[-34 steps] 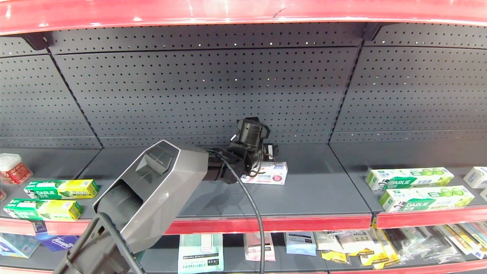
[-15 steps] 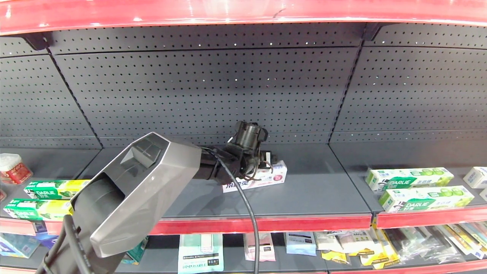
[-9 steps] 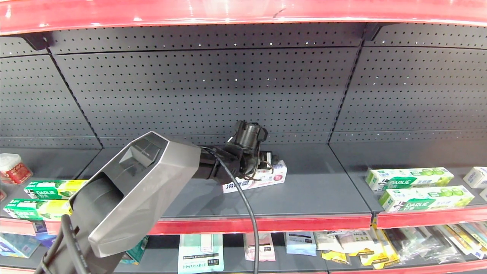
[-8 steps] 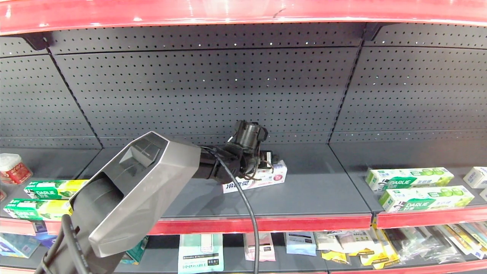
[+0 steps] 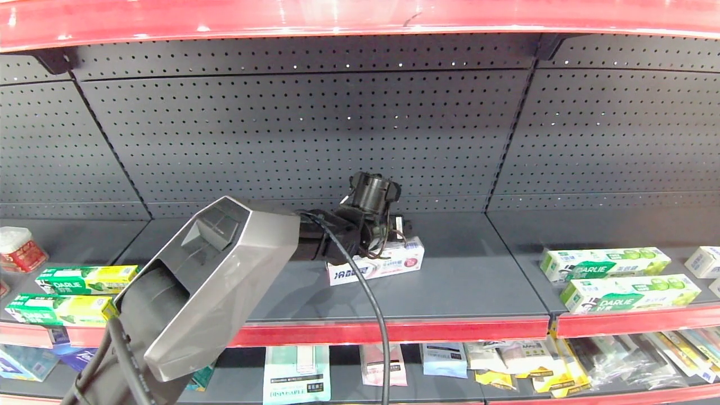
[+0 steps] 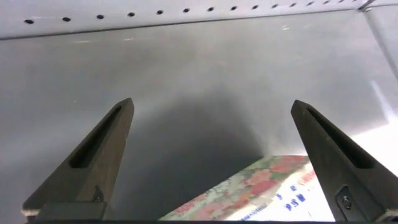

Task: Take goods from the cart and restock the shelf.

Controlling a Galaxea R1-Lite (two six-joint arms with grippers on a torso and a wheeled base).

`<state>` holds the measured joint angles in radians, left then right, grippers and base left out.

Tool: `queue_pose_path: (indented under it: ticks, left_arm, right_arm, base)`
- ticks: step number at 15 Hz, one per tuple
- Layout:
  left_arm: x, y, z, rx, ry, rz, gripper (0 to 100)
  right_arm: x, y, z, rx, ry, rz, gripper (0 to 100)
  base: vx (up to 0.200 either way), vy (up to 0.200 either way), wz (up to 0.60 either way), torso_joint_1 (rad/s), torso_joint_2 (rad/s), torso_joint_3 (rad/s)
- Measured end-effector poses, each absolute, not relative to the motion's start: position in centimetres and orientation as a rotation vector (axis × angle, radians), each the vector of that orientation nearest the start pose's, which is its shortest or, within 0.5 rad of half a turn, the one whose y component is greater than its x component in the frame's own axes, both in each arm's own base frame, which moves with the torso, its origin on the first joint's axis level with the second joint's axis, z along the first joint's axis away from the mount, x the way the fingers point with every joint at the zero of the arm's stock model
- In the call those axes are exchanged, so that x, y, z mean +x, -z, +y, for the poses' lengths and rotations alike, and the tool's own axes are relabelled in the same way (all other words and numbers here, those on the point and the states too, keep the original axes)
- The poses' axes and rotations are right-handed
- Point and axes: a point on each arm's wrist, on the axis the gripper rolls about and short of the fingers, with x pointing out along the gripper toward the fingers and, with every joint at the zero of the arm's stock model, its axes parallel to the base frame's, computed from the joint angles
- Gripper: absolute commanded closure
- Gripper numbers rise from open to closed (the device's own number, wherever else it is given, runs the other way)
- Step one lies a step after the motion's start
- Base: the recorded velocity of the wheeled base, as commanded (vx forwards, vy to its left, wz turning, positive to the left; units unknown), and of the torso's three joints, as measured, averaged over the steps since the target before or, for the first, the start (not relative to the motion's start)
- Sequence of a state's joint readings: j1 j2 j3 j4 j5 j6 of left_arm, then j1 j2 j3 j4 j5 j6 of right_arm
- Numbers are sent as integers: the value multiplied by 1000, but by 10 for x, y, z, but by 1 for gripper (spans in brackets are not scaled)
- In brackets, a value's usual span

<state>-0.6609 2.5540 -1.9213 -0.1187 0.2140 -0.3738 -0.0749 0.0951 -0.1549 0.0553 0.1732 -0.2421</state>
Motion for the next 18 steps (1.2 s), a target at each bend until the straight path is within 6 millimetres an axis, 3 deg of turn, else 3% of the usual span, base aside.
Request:
queue_pose_path:
  ticks: [10,18]
  left_arm:
    - [421,-58,-317,-79,265,613,0]
    - [418,-53,-315,-49,339,689,0]
  right_arm:
    - [-26,-114,6,-242,-96,-16,100]
    - [-26,-115,6,-240,-96,-16,100]
  base:
    - [0,0,0,0,0,0]
    - [0,0,0,0,0,0]
